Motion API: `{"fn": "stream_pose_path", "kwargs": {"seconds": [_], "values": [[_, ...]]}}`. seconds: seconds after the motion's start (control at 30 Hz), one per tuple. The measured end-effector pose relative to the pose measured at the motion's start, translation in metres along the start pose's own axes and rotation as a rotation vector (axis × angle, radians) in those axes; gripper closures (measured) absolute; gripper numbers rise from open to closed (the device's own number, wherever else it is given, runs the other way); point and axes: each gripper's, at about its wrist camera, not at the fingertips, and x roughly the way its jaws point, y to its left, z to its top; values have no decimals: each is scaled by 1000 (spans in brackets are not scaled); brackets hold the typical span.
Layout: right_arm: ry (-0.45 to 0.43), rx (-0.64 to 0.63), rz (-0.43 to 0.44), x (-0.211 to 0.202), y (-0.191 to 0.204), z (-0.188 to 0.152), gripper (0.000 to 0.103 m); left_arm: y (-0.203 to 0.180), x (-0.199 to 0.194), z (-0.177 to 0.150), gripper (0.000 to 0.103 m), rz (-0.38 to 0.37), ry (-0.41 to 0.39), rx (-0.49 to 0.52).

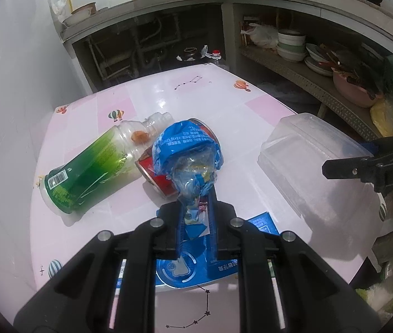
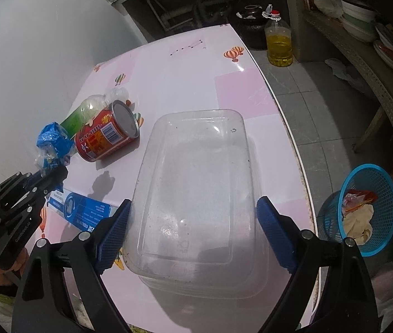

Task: Collect trash
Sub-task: 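Carry the container and blue item to the wastebasket and release both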

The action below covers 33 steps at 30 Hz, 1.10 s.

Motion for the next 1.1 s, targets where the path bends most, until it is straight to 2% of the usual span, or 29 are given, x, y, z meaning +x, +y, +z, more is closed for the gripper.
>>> {"fn": "stream_pose_path", "kwargs": {"seconds": [0.13, 0.27, 0.43, 0.7, 0.9, 1.1], "values": [[8, -12, -20, 2, 0, -2, 17, 1, -1, -1, 90, -10, -2, -2], [52, -42, -89, 11, 2, -6, 16, 3, -1, -1, 90, -23, -4, -4], [96, -38, -136, 22, 1, -4, 12, 6, 0, -1, 90, -40, -7, -9], [92, -18, -169, 36, 2, 4, 10, 8, 2, -1, 90, -62, -8, -10], [51, -9, -146, 34, 0, 5, 13, 2, 4, 3, 90, -66, -7, 12], [15, 99, 2, 15, -23, 1, 16, -6, 1, 10, 90, -87, -7, 19]]}}
